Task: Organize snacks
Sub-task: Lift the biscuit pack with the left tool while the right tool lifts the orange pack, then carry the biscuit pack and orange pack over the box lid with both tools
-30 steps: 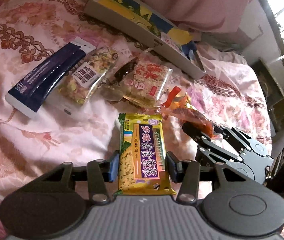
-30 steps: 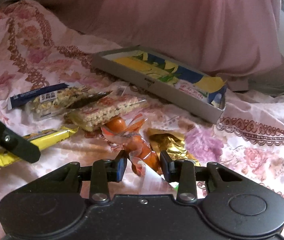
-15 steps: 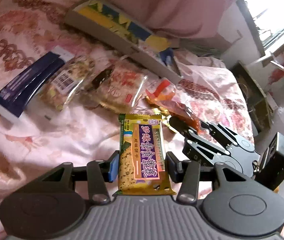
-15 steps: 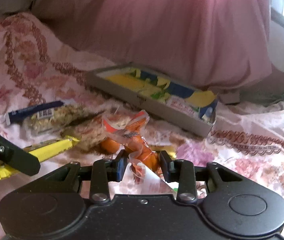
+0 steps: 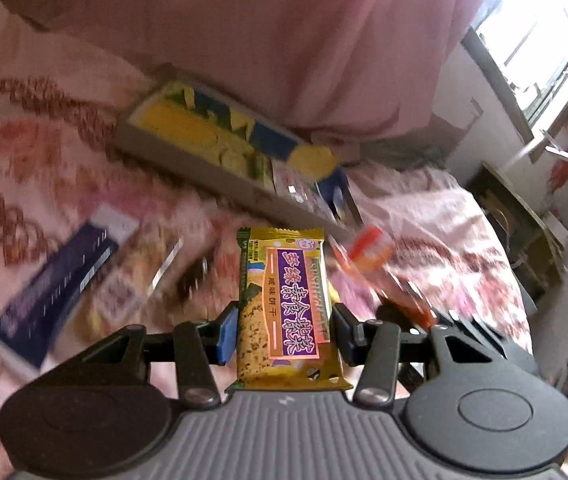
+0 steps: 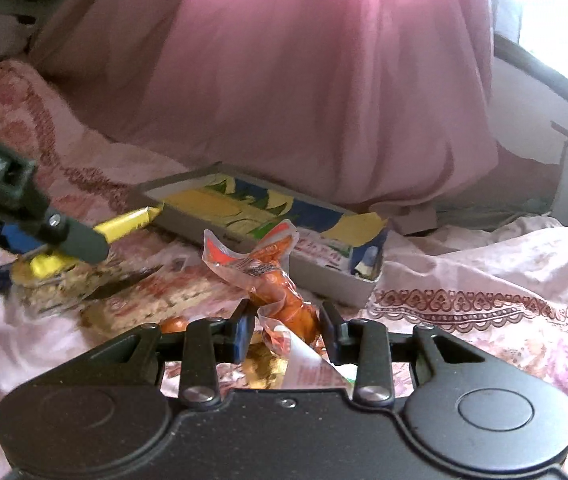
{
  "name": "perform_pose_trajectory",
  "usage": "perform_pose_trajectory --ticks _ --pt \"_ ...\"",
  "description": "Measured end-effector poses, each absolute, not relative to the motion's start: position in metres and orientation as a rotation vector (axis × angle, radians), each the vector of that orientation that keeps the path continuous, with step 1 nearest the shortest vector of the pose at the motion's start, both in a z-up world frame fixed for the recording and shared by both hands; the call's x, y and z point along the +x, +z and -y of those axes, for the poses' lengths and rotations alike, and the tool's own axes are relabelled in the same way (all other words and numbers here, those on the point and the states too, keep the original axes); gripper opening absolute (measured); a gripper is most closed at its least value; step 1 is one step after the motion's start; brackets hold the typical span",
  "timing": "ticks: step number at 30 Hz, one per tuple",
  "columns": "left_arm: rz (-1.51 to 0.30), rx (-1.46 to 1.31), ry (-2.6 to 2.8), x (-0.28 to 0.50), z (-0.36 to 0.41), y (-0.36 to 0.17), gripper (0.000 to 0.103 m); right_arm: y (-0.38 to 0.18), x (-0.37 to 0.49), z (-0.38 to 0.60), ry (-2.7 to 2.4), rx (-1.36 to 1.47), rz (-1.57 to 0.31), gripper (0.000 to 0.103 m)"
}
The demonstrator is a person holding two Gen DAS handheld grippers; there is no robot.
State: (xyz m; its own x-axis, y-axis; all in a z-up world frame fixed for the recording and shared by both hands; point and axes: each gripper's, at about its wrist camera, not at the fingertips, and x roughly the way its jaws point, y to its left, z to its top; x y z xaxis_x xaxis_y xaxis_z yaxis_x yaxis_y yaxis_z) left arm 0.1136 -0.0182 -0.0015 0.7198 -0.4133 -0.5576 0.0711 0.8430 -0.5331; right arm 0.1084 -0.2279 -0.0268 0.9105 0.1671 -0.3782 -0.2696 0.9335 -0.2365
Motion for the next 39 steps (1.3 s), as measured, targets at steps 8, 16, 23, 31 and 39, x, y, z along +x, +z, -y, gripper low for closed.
perform_pose_trajectory --ticks 8,16,23,31,39 --pt "-0.686 -0.459 -0.182 0.178 0.012 0.024 0.052 -0.005 0.166 0.23 0.162 -0.215 -0.283 0.038" --pt "-0.617 -0.419 -0.125 0.245 0.017 0.038 0.052 -0.01 0.24 0.228 0.151 -0.183 -0.255 0.038" --pt "-0.647 -0.372 -0.093 0.308 0.033 0.022 0.052 -0.033 0.283 0.233 0.166 -0.182 -0.268 0.038" --pt "-0.695 -0.339 -0.08 0.346 0.047 -0.014 0.052 -0.058 0.314 0.238 0.194 -0.163 -0.361 0.038" --pt "-0.745 -0.341 -0.011 0.357 0.042 -0.037 0.052 -0.065 0.326 0.23 0.221 -0.188 -0.381 0.038"
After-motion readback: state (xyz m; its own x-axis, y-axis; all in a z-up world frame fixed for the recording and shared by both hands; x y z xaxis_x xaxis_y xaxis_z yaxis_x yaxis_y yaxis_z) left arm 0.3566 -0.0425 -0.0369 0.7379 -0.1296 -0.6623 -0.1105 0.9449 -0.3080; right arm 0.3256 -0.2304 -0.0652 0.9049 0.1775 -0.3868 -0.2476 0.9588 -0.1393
